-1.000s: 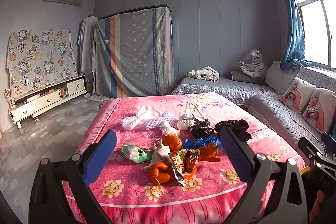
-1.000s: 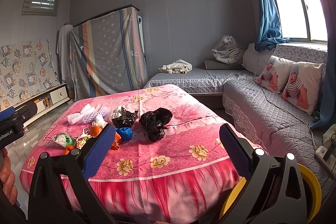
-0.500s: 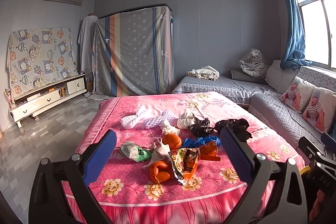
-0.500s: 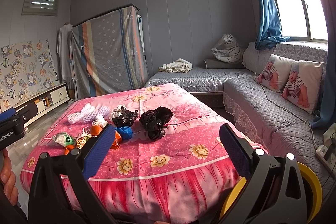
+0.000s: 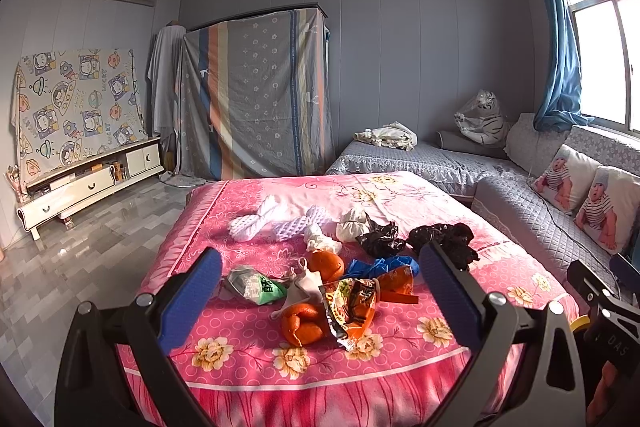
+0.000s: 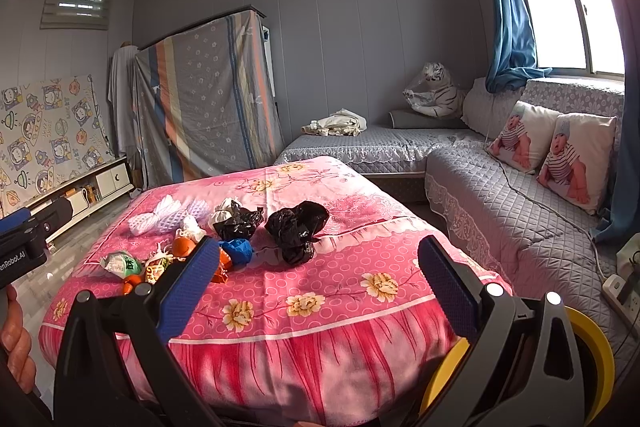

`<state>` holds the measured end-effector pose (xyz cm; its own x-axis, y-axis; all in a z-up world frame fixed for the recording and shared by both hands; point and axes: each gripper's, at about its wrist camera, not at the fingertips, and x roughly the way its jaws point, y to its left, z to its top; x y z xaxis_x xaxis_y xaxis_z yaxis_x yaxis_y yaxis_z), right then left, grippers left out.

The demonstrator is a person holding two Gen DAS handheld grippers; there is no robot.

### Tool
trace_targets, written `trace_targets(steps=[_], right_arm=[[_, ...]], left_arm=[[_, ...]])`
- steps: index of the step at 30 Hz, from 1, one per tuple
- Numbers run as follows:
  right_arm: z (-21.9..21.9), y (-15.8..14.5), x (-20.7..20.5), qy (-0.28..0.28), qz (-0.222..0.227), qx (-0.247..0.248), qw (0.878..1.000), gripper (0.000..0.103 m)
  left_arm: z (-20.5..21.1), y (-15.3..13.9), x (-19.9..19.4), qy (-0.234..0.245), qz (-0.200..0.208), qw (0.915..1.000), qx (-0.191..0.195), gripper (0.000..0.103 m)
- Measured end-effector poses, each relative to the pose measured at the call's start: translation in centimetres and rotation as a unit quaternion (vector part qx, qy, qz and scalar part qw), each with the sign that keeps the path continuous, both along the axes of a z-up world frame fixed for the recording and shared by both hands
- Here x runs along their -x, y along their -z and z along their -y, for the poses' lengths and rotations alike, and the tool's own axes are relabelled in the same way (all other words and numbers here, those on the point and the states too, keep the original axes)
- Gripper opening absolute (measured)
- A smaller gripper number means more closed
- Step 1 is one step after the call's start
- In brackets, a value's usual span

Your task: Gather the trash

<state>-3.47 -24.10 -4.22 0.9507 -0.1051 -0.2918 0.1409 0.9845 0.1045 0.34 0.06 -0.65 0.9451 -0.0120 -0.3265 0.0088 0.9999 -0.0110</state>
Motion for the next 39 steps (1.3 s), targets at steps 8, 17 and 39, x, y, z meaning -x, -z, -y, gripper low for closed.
trace_targets(steps=[8, 17, 39], right_arm=[[0.0, 0.1, -0.1, 0.0, -0.001, -0.001, 1.0, 0.095], [0.1, 0.1, -0.1, 0.0, -0.001, -0.001, 1.0, 0.095], [1.0, 0.6, -2.7, -0.013, -0.05, -0.007, 0.999, 0.095]], left_arm=[[0.0, 0.1, -0.1, 0.005, -0.009, 0.9999, 0.004, 0.096], [0.1, 0.1, 0.0, 0.005, -0.01, 0.9999, 0.003, 0.096], [-2.7, -0.4, -2.8, 0.012, -0.027, 0.9995, -0.003, 0.096]])
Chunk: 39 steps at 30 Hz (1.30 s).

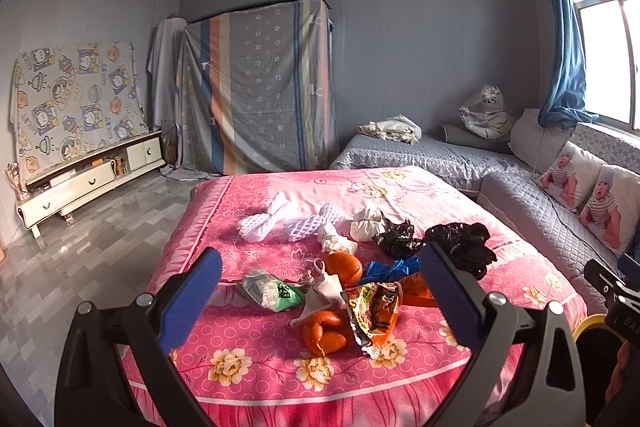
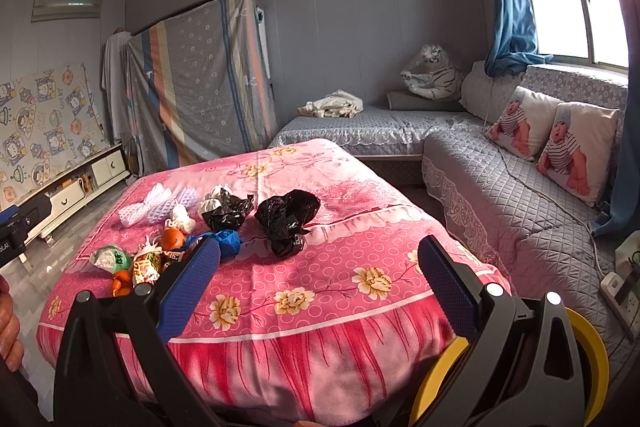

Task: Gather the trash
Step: 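Grasp the black plastic bag with the right tool while the left tool grasps the green snack wrapper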

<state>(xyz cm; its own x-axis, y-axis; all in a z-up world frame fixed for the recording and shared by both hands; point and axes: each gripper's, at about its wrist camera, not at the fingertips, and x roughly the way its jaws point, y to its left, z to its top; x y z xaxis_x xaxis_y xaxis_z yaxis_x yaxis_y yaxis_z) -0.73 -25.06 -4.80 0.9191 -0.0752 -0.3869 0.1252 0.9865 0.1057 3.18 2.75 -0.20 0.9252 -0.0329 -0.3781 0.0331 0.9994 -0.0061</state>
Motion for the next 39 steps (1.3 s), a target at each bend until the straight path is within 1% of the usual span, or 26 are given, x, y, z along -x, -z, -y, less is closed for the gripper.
trace_targets(steps=[2, 4, 5, 6, 8, 11, 12, 14, 16, 17, 19, 21, 23, 25, 28, 31, 33, 36, 39], right_arm=[[0.3, 0.0, -1.7, -0.046, -0.031, -0.018, 0.998, 0.095], [0.5, 0.0, -3.2, -0.073, -0.052, -0.038, 0.995, 0.095], [0.4, -0.1, -4.0, -0.083, -0.061, -0.041, 0.994, 0.095], [0.2, -0.1, -4.9, -0.092, -0.068, -0.037, 0.993, 0.095], [-0.1, -0.3, -6.5, -0.106, -0.08, -0.034, 0.991, 0.095], [-0.1, -0.1, -9.9, -0.126, -0.114, -0.057, 0.984, 0.095], [0.1, 0.0, -11.0, -0.126, -0.126, -0.063, 0.982, 0.095], [0.2, 0.3, -13.3, -0.119, -0.144, -0.057, 0.981, 0.095], [0.4, 0.7, -15.1, -0.124, -0.15, -0.061, 0.979, 0.095], [0.6, 1.0, -16.0, -0.122, -0.154, -0.064, 0.978, 0.095], [1.2, 1.5, -17.4, -0.112, -0.161, -0.066, 0.978, 0.095], [1.5, 2.2, -18.8, -0.111, -0.172, -0.064, 0.977, 0.095], [1.5, 3.0, -19.7, -0.106, -0.183, -0.053, 0.976, 0.095], [1.5, 3.7, -20.9, -0.102, -0.186, -0.039, 0.976, 0.095], [1.7, 4.2, -22.1, -0.1, -0.187, -0.047, 0.976, 0.095], [1.5, 4.6, -23.4, -0.099, -0.194, -0.044, 0.975, 0.095], [0.9, 4.9, -24.1, -0.102, -0.197, -0.034, 0.975, 0.095], [0.2, 5.4, -25.2, -0.096, -0.201, -0.009, 0.975, 0.095], [0.7, 6.0, -26.5, -0.077, -0.205, -0.006, 0.976, 0.095]], left_arm=[[-0.8, 0.5, -1.4, 0.038, -0.024, 0.999, 0.001, 0.096], [-1.7, 1.1, -2.7, 0.049, -0.043, 0.9979, 0.005, 0.096], [-2.3, 1.4, -3.2, 0.054, -0.048, 0.9973, 0.012, 0.096], [-2.9, 1.7, -3.8, 0.056, -0.055, 0.9968, 0.018, 0.096], [-3.8, 2.3, -5.1, 0.044, -0.07, 0.9964, 0.019, 0.096], [-4.9, 3.4, -7.1, 0.041, -0.089, 0.9952, 0.01, 0.096], [-5.3, 3.9, -7.7, 0.043, -0.099, 0.9941, 0.011, 0.096], [-6.2, 5.1, -9.0, 0.058, -0.124, 0.99, 0.032, 0.096], [-6.9, 6.5, -10.2, 0.069, -0.152, 0.9846, 0.052, 0.096], [-7.1, 7.3, -10.7, 0.077, -0.163, 0.9822, 0.056, 0.096], [-7.3, 8.7, -11.1, 0.091, -0.168, 0.9801, 0.053, 0.096], [-7.3, 9.6, -11.3, 0.093, -0.165, 0.9811, 0.039, 0.096], [-7.7, 10.3, -12.0, 0.086, -0.17, 0.9813, 0.03, 0.096], [-8.2, 10.7, -12.9, 0.078, -0.18, 0.9795, 0.046, 0.096], [-9.2, 11.1, -14.5, 0.061, -0.194, 0.9759, 0.079, 0.096], [-9.5, 11.4, -16.3, 0.036, -0.208, 0.9734, 0.088, 0.096], [-9.7, 11.5, -17.0, 0.025, -0.209, 0.9729, 0.097, 0.096], [-9.6, 11.8, -17.8, 0.001, -0.207, 0.9744, 0.088, 0.096], [-9.4, 12.0, -17.8, -0.004, -0.205, 0.9755, 0.08, 0.096]])
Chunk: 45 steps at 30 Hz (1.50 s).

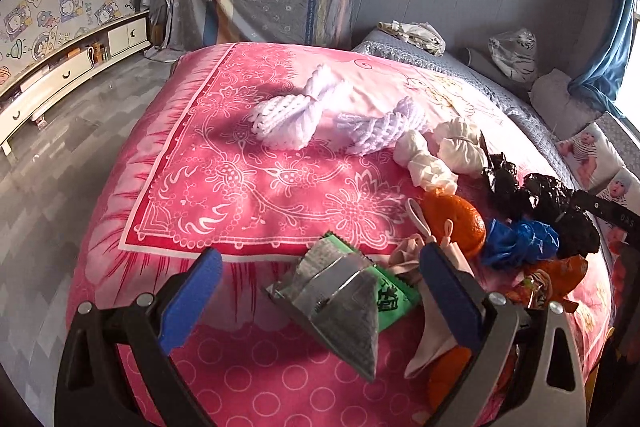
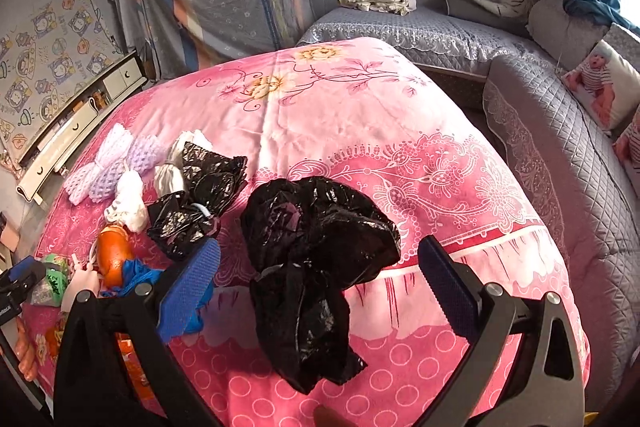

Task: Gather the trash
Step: 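Grasp the black plastic bag with the right tool while the left tool grasps the green snack wrapper, then carry the black bag and green wrapper to the yellow-rimmed bin and release both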

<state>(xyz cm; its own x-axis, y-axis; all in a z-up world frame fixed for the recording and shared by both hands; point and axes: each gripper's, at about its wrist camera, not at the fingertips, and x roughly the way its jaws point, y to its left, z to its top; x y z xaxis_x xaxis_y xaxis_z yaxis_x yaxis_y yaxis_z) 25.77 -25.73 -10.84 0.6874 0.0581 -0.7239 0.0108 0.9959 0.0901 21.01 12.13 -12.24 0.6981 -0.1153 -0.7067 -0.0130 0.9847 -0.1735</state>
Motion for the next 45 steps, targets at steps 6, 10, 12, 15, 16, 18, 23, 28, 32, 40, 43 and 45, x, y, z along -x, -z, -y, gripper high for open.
trace_targets(steps=[6, 10, 12, 15, 16, 18, 23, 28, 32, 40, 43, 45], right_arm=[[-0.2, 1.0, -1.8, -0.004, -0.016, 0.003, 1.0, 0.095], [-0.2, 2.0, -2.5, -0.003, -0.03, -0.013, 0.999, 0.093], [-0.2, 2.4, -2.6, -0.003, -0.037, -0.014, 0.999, 0.084], [-0.3, 2.9, -2.7, -0.003, -0.045, -0.01, 0.999, 0.073], [-0.3, 3.1, -2.8, -0.004, -0.049, -0.014, 0.999, 0.071], [-0.2, 3.4, -3.0, -0.007, -0.055, -0.027, 0.998, 0.06], [-0.4, 3.4, -2.9, -0.022, -0.057, -0.047, 0.997, 0.034], [-0.5, 2.1, -1.8, -0.031, -0.046, -0.058, 0.997, 0.029], [0.0, 0.7, -0.7, -0.032, -0.04, -0.081, 0.995, 0.028], [1.2, -3.3, 2.8, -0.027, -0.019, -0.105, 0.994, 0.028], [1.8, -5.5, 4.7, -0.024, 0.0, -0.108, 0.994, 0.028], [2.3, -7.1, 6.2, -0.025, 0.015, -0.11, 0.994, 0.028]], left_arm=[[-0.1, 0.9, -1.0, -0.003, -0.025, 0.9997, 0.002, 0.096], [-0.4, 1.8, -1.8, -0.001, -0.044, 0.9987, 0.023, 0.09], [-0.3, 2.1, -2.0, -0.005, -0.046, 0.9987, 0.022, 0.081], [-0.1, 2.3, -2.1, -0.006, -0.044, 0.999, 0.011, 0.064], [-0.2, 2.4, -2.1, -0.007, -0.044, 0.9989, 0.016, 0.061], [-0.6, 2.3, -2.2, -0.013, -0.044, 0.9985, 0.029, 0.051], [-0.8, 1.8, -1.9, -0.015, -0.027, 0.9986, 0.044, 0.038], [-0.6, 0.9, -1.5, -0.009, -0.008, 0.999, 0.043, 0.033], [-0.5, -0.2, -0.7, -0.003, 0.014, 0.9989, 0.045, 0.032], [1.5, -5.2, 1.5, 0.024, 0.077, 0.996, 0.038, 0.032], [3.1, -7.8, 2.5, 0.043, 0.105, 0.9928, 0.037, 0.032], [4.4, -9.6, 3.2, 0.06, 0.124, 0.9898, 0.036, 0.032]])
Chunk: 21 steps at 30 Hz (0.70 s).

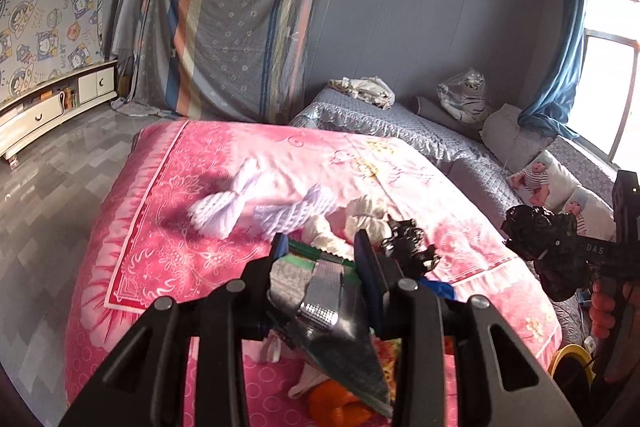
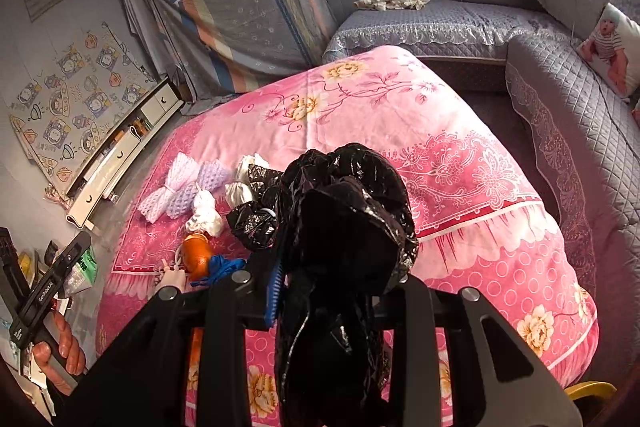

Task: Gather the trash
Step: 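Carry the black bag and green wrapper to the yellow-rimmed bin and release both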

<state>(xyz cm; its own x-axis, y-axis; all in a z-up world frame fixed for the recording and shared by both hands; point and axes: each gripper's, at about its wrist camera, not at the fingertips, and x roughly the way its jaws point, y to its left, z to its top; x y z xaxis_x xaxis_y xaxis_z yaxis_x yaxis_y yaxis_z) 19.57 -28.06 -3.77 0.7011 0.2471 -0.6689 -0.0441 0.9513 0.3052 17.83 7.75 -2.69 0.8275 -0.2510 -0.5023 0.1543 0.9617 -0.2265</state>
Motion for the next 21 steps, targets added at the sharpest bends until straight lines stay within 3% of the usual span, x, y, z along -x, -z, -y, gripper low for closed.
trace_targets(steps=[10, 15, 21], right_arm=[[4.5, -7.1, 8.8, 0.037, 0.079, -0.001, 0.996, 0.028], [7.4, -9.5, 13.9, 0.075, 0.119, 0.011, 0.99, 0.028], [10.9, -10.2, 20.2, 0.135, 0.152, 0.023, 0.979, 0.028]], left_arm=[[8.9, -7.0, 3.0, 0.111, 0.075, 0.991, -0.011, 0.033], [14.0, -9.7, 4.6, 0.17, 0.1, 0.9803, -0.005, 0.033], [20.5, -11.2, 7.1, 0.233, 0.13, 0.9637, -0.007, 0.033]])
